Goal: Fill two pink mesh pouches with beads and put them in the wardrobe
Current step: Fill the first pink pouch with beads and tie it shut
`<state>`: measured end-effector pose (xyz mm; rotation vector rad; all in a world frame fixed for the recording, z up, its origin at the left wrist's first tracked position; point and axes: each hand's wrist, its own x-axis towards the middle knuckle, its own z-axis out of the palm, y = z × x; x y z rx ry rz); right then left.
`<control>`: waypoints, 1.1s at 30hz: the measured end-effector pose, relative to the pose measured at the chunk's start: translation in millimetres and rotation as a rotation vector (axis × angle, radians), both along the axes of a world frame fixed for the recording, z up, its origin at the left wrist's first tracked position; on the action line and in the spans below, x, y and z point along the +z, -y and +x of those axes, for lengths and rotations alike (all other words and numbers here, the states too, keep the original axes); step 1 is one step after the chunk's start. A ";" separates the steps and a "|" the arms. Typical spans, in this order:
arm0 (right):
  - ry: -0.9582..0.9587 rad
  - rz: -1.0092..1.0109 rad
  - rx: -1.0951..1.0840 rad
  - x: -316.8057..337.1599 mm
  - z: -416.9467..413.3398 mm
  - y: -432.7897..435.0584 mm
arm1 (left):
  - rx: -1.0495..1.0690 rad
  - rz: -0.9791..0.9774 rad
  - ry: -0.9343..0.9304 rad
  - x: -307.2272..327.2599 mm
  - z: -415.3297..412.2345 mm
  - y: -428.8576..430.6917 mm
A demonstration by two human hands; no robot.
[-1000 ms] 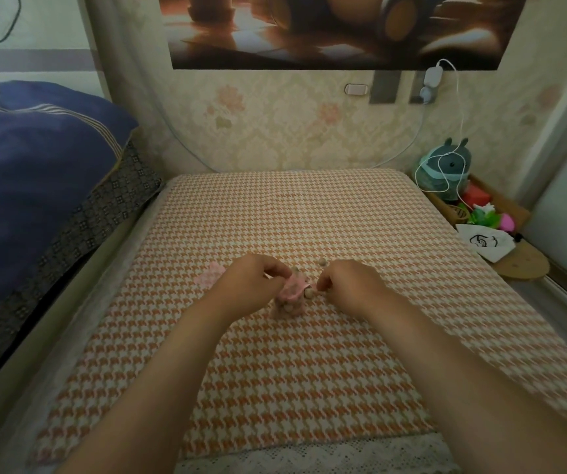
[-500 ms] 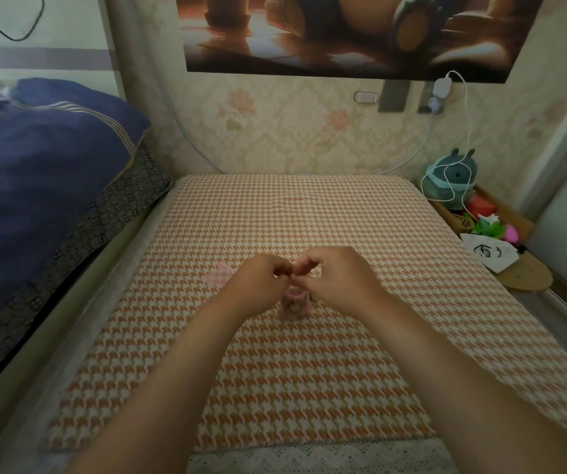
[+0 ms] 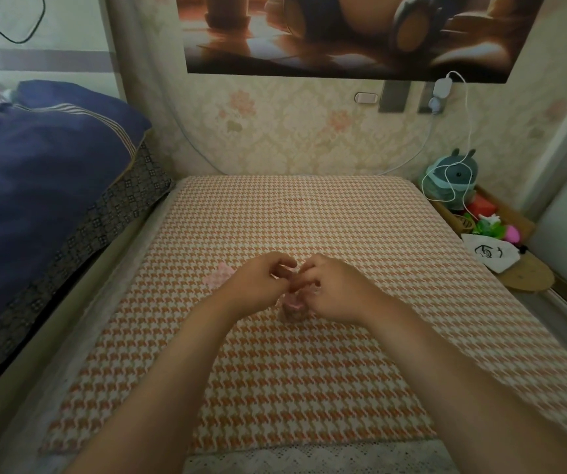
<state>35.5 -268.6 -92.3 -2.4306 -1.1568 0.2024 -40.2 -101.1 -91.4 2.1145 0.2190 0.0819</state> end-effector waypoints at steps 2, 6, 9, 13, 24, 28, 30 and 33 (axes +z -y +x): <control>0.030 -0.021 -0.005 -1.1 0.5 -2.0 | -0.073 -0.054 -0.080 -2.8 -1.6 -1.5; 0.068 0.036 -0.060 0.3 1.8 -1.9 | -0.179 0.085 -0.075 -11.6 -3.8 -1.6; 0.103 0.095 -0.065 2.3 2.1 0.8 | -0.151 0.146 -0.028 -13.4 -1.0 0.7; 0.119 0.067 0.011 4.0 -0.9 1.0 | -0.116 0.191 0.015 -13.9 0.6 1.2; 0.270 0.019 0.008 8.3 -3.0 0.1 | -0.053 0.255 0.055 -10.2 -2.0 2.7; 0.258 -0.074 0.010 7.5 -4.6 0.5 | -0.048 0.252 0.044 -10.3 -2.7 3.2; 0.284 -0.066 -0.022 8.3 -5.1 1.2 | -0.022 0.265 0.039 -10.1 -3.0 2.7; 0.324 0.007 -0.030 10.2 -4.9 2.3 | -0.007 0.285 0.044 -9.4 -3.1 2.2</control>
